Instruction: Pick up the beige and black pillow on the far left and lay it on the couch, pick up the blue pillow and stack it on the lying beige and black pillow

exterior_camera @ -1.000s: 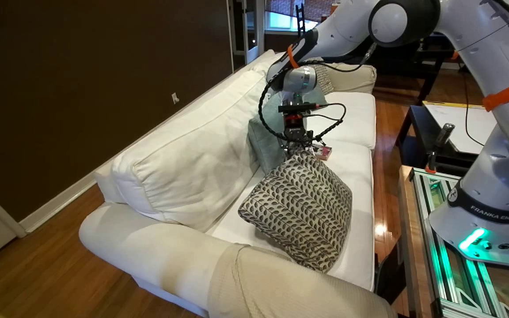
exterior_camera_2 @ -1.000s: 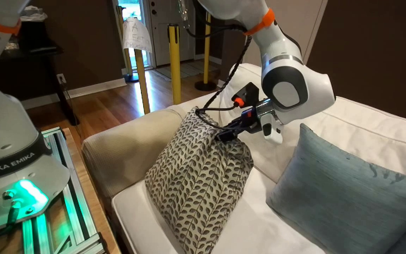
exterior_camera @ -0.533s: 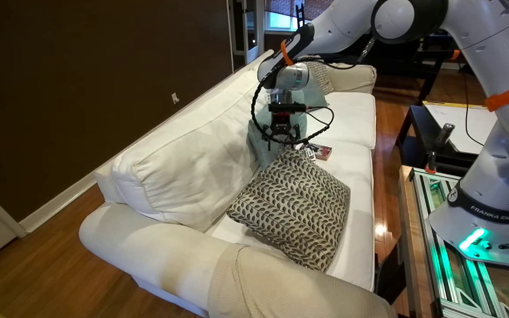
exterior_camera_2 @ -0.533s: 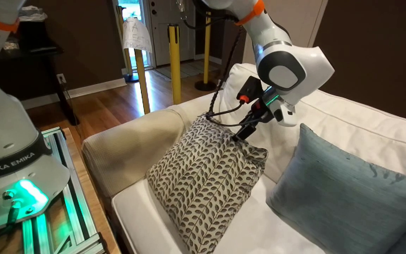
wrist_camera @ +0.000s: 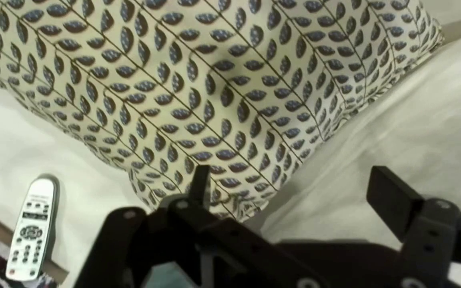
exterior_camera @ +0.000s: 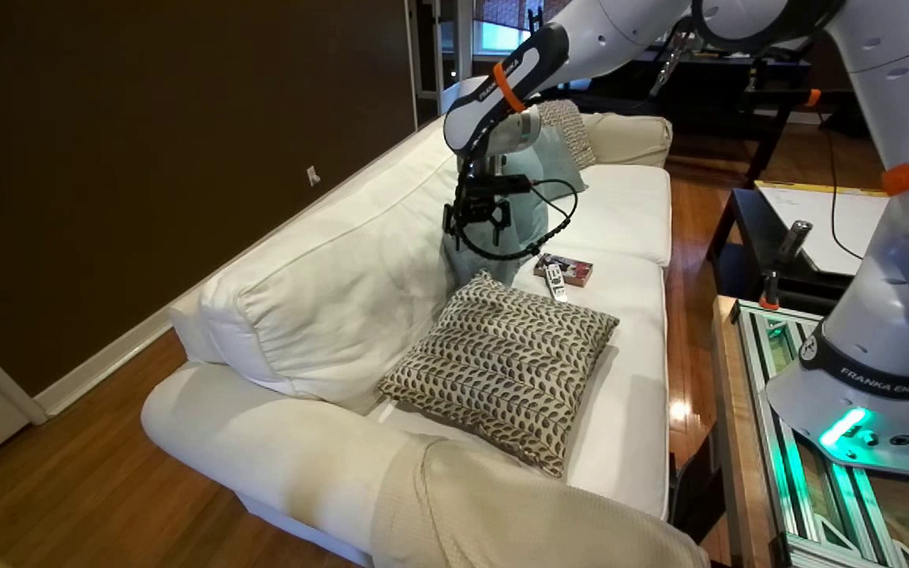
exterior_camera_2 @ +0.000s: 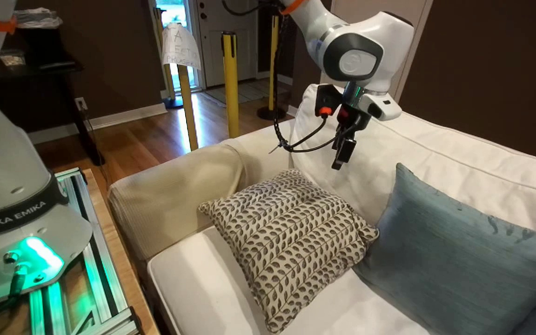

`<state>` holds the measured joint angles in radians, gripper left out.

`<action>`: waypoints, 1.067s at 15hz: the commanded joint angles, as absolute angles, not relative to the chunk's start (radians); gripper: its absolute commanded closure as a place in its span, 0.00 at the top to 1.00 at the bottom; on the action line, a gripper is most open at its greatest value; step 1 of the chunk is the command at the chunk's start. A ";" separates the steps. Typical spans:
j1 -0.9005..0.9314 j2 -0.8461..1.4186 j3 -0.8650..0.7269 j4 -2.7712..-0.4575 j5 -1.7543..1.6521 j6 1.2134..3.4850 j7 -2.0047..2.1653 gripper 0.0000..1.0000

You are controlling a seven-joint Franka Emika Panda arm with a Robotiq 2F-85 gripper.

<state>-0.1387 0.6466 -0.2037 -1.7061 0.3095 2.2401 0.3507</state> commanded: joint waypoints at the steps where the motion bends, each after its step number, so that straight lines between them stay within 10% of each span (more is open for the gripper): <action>1: -0.097 0.548 -0.230 -1.817 0.198 2.354 0.373 1.00; 16: -0.059 0.582 -0.391 -1.781 -0.051 2.572 0.612 1.00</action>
<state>-0.0522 0.5290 -0.3512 -1.8359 -0.0349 2.5603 0.5270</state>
